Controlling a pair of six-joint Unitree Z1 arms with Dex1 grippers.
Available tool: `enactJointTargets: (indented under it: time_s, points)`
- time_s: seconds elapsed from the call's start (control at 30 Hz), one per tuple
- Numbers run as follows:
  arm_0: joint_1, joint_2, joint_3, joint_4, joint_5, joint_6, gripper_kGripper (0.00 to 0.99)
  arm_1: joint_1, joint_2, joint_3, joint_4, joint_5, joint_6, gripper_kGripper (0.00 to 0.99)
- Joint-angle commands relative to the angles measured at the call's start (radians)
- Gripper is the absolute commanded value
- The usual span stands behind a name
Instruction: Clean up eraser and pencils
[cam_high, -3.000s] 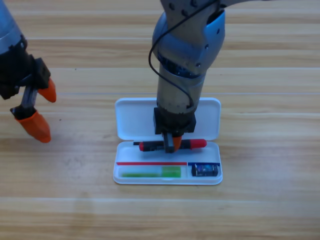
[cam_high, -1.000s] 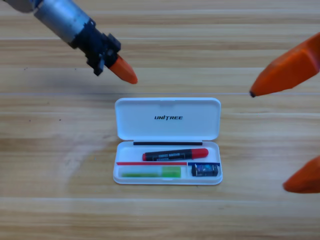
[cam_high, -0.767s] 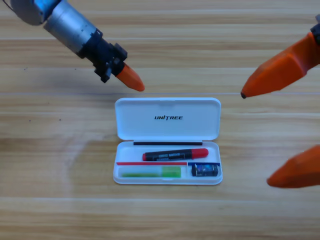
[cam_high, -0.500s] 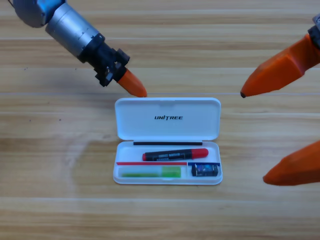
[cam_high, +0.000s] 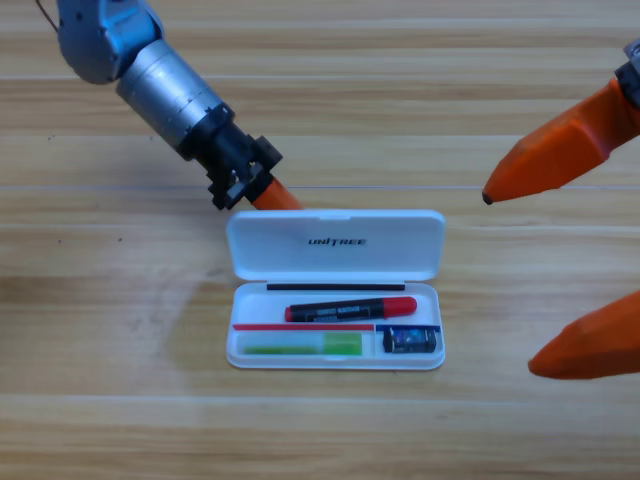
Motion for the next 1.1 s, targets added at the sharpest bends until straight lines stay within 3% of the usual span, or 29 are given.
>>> enactJointTargets:
  time_s: [0.03, 0.63, 1.1]
  points:
    - [-0.047, 0.051, 0.053, 0.015, -0.012, 0.016, 0.0, 0.023, 0.031, 0.034, -0.021, 0.002, -0.007, 0.99]
    - [-0.12, -0.009, 0.149, 0.025, 0.002, 0.045, 0.0, 0.023, 0.048, 0.035, -0.022, 0.024, -0.007, 0.99]
    - [-0.16, -0.023, 0.169, 0.013, 0.083, 0.036, 0.0, 0.023, 0.062, 0.035, -0.022, 0.024, -0.007, 0.99]
